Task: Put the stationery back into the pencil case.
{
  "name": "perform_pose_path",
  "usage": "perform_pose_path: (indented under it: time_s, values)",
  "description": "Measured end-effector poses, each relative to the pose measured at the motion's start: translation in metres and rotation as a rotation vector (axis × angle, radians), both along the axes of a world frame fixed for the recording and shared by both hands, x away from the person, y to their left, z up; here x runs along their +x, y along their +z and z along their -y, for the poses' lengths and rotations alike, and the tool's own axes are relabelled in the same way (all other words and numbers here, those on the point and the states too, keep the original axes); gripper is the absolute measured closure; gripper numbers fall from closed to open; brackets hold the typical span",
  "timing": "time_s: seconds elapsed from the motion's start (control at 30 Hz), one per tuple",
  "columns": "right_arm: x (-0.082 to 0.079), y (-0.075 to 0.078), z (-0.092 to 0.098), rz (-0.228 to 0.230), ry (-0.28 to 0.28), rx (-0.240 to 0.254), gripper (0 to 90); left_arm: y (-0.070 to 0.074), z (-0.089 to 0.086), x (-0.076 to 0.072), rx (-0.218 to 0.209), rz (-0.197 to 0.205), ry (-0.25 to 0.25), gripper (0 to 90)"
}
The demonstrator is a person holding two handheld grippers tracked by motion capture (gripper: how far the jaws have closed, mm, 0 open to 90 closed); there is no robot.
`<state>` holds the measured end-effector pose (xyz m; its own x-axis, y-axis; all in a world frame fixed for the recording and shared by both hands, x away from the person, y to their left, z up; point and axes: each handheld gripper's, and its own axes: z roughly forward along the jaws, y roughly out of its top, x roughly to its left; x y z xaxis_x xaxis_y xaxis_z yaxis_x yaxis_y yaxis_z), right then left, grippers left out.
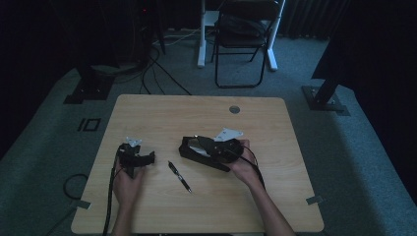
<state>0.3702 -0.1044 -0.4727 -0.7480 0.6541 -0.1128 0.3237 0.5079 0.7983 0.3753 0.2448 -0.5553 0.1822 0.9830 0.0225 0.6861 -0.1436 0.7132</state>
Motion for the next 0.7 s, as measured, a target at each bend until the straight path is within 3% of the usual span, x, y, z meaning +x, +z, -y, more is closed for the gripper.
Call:
perform_pose_path:
  time_s: [0.7]
  values:
    - [0.0044, -0.0089, -0.0007, -0.023, -0.002, -0.012, 41.7, 0.0, 0.0, 0.0, 0.0, 0.0, 0.0, 13.1]
